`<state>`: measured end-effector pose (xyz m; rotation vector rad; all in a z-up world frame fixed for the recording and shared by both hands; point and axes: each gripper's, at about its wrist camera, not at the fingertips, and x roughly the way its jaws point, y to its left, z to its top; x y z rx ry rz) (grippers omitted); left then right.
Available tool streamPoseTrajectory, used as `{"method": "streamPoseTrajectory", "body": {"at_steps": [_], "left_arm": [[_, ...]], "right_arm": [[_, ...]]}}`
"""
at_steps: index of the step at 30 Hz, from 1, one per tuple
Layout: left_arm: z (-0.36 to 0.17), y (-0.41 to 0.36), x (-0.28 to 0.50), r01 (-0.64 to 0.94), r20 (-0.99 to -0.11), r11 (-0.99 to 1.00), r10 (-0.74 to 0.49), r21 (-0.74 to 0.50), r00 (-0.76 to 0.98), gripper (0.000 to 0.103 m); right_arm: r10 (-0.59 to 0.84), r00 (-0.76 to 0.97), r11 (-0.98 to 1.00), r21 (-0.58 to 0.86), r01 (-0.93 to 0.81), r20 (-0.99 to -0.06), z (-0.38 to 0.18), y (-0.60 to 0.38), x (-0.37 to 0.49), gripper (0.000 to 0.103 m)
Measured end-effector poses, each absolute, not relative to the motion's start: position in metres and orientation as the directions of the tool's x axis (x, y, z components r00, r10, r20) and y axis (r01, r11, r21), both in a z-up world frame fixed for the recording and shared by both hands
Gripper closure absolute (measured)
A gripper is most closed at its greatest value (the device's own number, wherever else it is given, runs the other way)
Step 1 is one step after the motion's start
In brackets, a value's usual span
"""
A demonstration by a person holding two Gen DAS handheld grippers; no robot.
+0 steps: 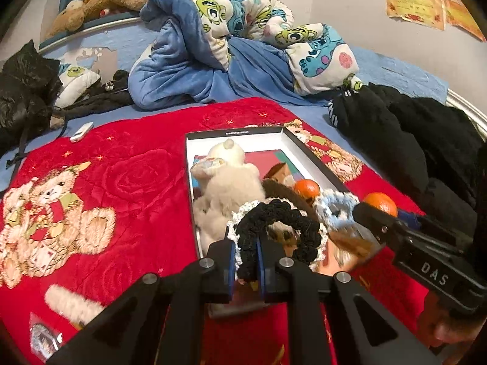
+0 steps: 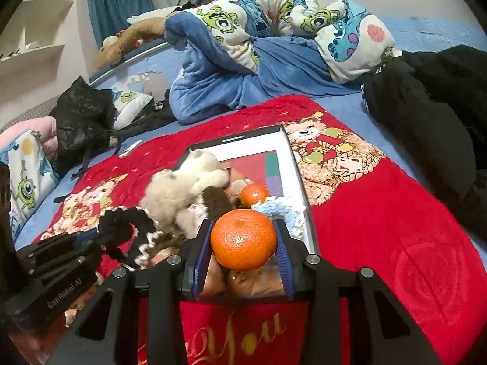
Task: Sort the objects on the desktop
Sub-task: 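Carry the scrunchie with the left tool while the right tool carries the orange to the box, then lower the scrunchie into the box and open the left tool while the right releases the orange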
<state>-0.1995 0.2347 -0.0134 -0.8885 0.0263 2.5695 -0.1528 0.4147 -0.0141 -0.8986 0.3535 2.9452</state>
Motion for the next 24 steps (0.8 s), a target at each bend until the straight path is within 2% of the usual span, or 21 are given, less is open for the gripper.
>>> {"method": "streamPoseTrajectory", "body": {"at_steps": [5,13,24], "left_arm": [[-0.027,0.239,-0.219,-0.373,-0.598,-0.917,0.378,-0.139,-0.706,0.091],[-0.038,0.248,-0.213,-0.367,-0.569,-0.929,0.323,-0.04,-0.756,0.091],[-0.04,0.249,-0.21,-0.374,-0.562,-0.927,0.319,-0.018,-0.763,0.091]], "right_arm": [[-0.022,-0.832,-0.976,0.191,-0.102,-0.555,-0.021,0.419,-0.166,0.065],[0.0,-0.785,-0.986,0.13,-0.103,-0.62,-0.047,0.413,-0.188,0.065],[0.019,-0.786,-0.98,0.143,-0.136,-0.618,-0.053,0.415,-0.184,0.065]]}}
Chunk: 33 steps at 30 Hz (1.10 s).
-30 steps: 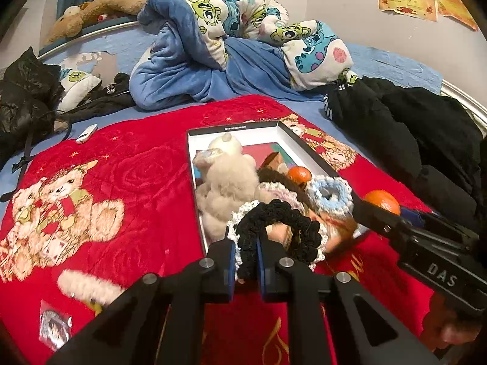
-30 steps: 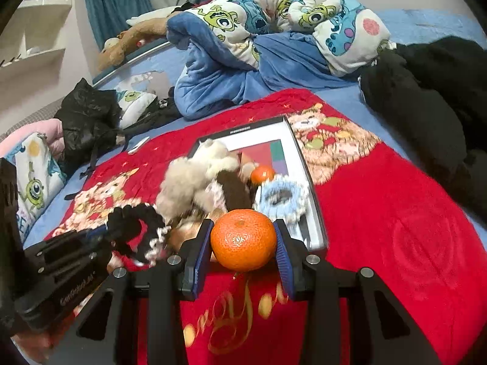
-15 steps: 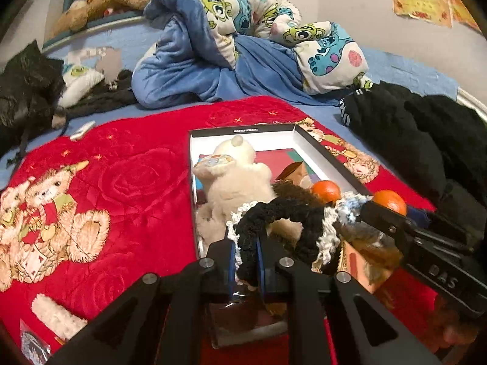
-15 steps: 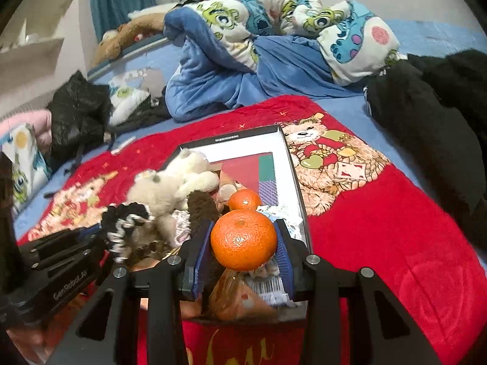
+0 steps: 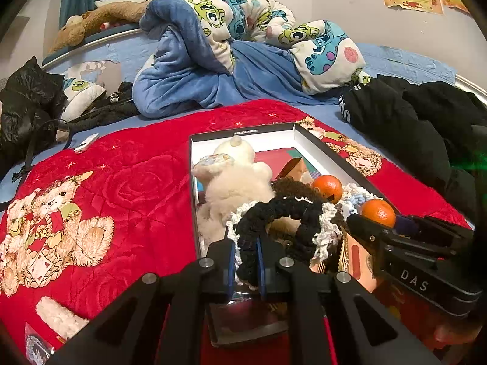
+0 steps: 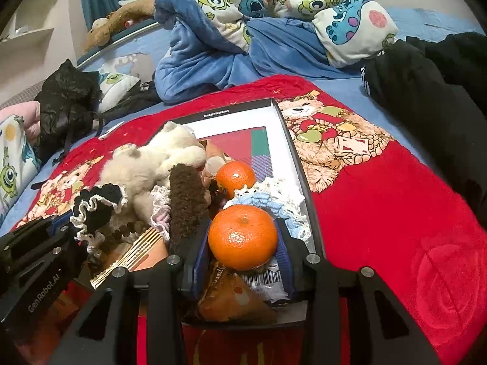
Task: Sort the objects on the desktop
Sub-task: 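Lower the scrunchie into the box and open the left tool while the right releases the orange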
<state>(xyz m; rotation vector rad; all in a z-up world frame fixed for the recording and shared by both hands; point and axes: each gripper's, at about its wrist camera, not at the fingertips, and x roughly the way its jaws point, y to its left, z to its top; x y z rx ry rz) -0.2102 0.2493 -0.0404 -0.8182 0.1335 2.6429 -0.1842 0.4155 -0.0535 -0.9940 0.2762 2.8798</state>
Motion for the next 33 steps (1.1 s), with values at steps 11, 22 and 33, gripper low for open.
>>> {"method": "streamPoseTrajectory", "body": {"at_steps": [11,22,33], "left_arm": [[-0.04,0.249,-0.21,-0.375,-0.561,-0.927,0.319,-0.018,-0.764,0.091],[-0.036,0.242,-0.208,-0.309,-0.533,-0.951,0.258,0.008,-0.806,0.032],[-0.028,0.227,-0.204,-0.277,-0.484,-0.961,0.251,-0.019,-0.838,0.0]], "right_arm": [[0.033,-0.795,-0.982,0.129,-0.139,-0.605,-0.053,0.413,-0.181,0.065],[-0.001,-0.838,-0.988,0.13,-0.083,-0.546,-0.045,0.407,-0.17,0.04],[-0.001,-0.902,-0.981,0.177,-0.084,-0.432,-0.031,0.414,-0.147,0.0]]}}
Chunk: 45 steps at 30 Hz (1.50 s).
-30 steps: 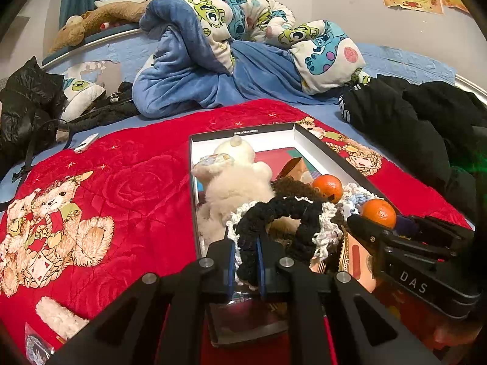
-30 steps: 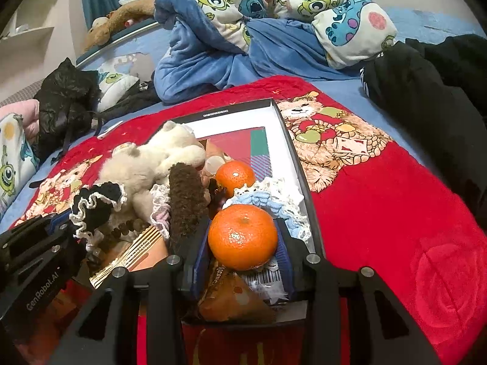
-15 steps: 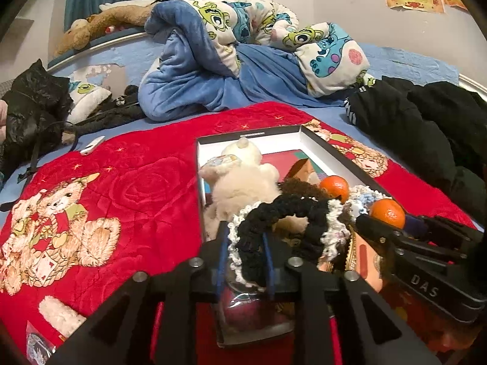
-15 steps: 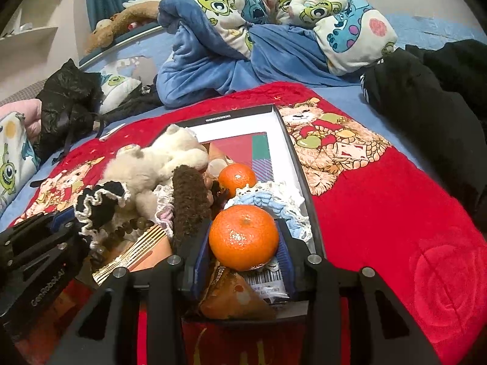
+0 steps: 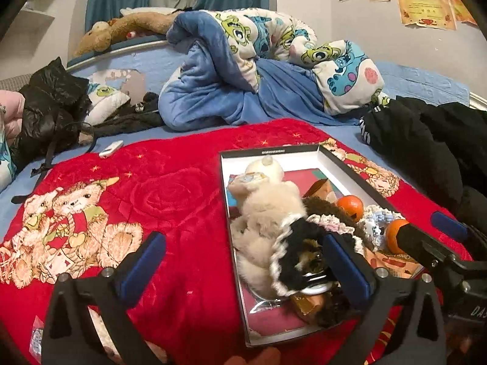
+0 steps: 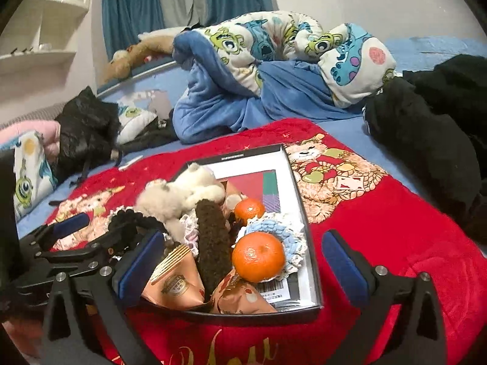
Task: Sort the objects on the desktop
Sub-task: 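Lower the scrunchie into the box and open the left tool while the right releases the orange, then withdraw both tools from the box back toward the remaining items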
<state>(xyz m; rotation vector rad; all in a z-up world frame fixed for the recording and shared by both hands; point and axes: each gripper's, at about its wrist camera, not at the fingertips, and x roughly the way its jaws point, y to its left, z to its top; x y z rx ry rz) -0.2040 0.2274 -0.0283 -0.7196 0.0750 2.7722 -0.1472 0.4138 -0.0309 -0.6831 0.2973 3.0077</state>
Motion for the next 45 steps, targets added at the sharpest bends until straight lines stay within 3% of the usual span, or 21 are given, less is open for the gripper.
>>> {"method": "streamPoseTrajectory", "body": {"at_steps": [21,33,37,45], "left_arm": [[-0.002,0.214,-0.187,-0.32,-0.486,-0.945,0.314,-0.073,-0.816,0.0],[0.029,0.12,-0.162,-0.164,-0.501,-0.986,0.147,-0.01,-0.853,0.0],[0.045,0.073,-0.154,-0.095,-0.504,-0.995,0.102,-0.04,-0.857,0.0],[0.049,0.008,-0.123,-0.024,-0.513,-1.0,0.014,0.013,-0.859,0.0]], "right_arm": [[0.006,-0.915,-0.979,0.186,-0.089,-0.403,-0.011,0.402,-0.125,0.0],[-0.114,-0.933,-0.972,0.232,0.034,-0.342,0.011,0.348,-0.11,0.0],[-0.173,-0.93,-0.961,0.262,0.088,-0.325,0.015,0.322,-0.106,0.0],[-0.251,-0.91,-0.962,0.192,0.195,-0.33,0.015,0.264,-0.098,0.0]]}}
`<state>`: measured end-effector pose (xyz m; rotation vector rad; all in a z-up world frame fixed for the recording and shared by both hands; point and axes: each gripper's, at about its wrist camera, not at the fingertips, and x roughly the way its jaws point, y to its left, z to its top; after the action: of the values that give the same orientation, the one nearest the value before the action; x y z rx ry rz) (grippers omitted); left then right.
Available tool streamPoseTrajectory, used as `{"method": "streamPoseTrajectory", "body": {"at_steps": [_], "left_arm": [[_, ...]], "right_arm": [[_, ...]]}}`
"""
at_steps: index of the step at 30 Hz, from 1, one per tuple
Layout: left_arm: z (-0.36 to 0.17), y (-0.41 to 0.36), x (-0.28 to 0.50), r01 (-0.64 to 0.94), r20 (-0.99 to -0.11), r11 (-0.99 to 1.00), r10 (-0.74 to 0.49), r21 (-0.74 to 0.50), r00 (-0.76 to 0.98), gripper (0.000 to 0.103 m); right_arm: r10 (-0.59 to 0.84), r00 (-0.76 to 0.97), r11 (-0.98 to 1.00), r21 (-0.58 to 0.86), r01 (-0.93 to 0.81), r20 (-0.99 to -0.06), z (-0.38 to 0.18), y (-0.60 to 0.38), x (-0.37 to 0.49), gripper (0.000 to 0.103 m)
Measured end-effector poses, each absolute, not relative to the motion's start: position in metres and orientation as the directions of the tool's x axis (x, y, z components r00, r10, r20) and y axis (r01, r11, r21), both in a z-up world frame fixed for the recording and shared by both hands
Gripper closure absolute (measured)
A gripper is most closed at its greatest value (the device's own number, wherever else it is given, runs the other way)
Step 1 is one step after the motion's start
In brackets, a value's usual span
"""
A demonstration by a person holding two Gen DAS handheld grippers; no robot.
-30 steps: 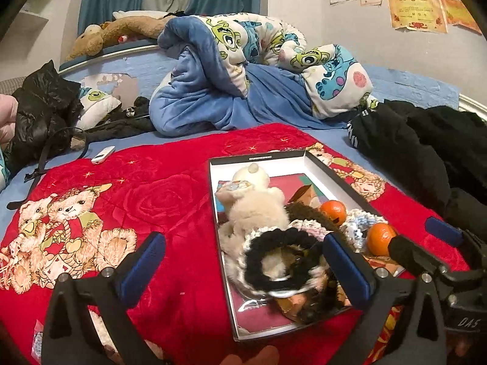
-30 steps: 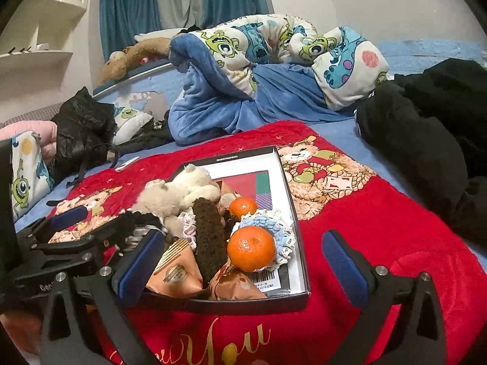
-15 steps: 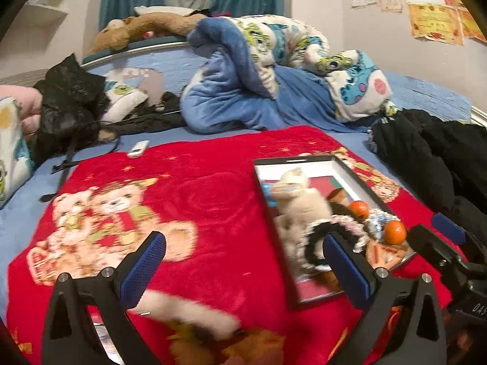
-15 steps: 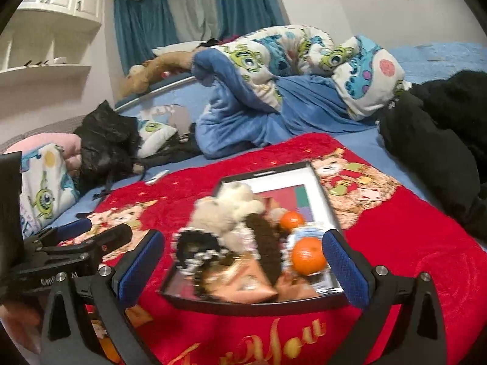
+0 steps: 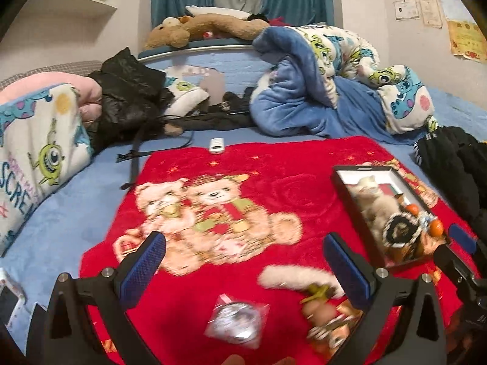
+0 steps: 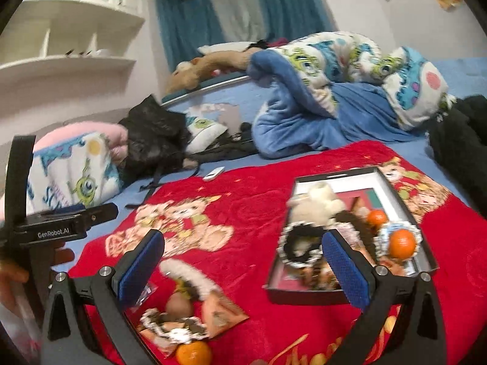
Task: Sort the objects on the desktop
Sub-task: 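Withdraw both tools from the box back toward the remaining items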
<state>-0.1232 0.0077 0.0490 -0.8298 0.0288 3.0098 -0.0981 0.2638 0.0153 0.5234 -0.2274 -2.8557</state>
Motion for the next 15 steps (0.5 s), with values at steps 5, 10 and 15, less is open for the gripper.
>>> {"method": "streamPoseTrajectory", "body": {"at_steps": [5,10,15], "left_arm": [[0.026,-0.009,-0.114,-0.015,-0.535,-1.0,0.021,-0.015,-0.845,0.0],[-0.005,-0.013,-0.117,-0.008,-0.592,-1.0,0.023,-0.027,-0.806,0.0],[-0.025,-0.009,-0.122,-0.013,-0.631,-1.0,0.01,0.001,-0.776,0.0]], "right_arm": [[-0.259,-0.895,-0.962,0.181,0.204,-0.363,0.006,0.251,-0.099,0.0],[-0.247,-0.876,-0.965,0.187,0.184,-0.415,-0.006,0.248,-0.109,0.0],[-0.25,-0.851,-0.966,0.18,0.187,-0.461,-0.019,0.243,-0.114,0.0]]}}
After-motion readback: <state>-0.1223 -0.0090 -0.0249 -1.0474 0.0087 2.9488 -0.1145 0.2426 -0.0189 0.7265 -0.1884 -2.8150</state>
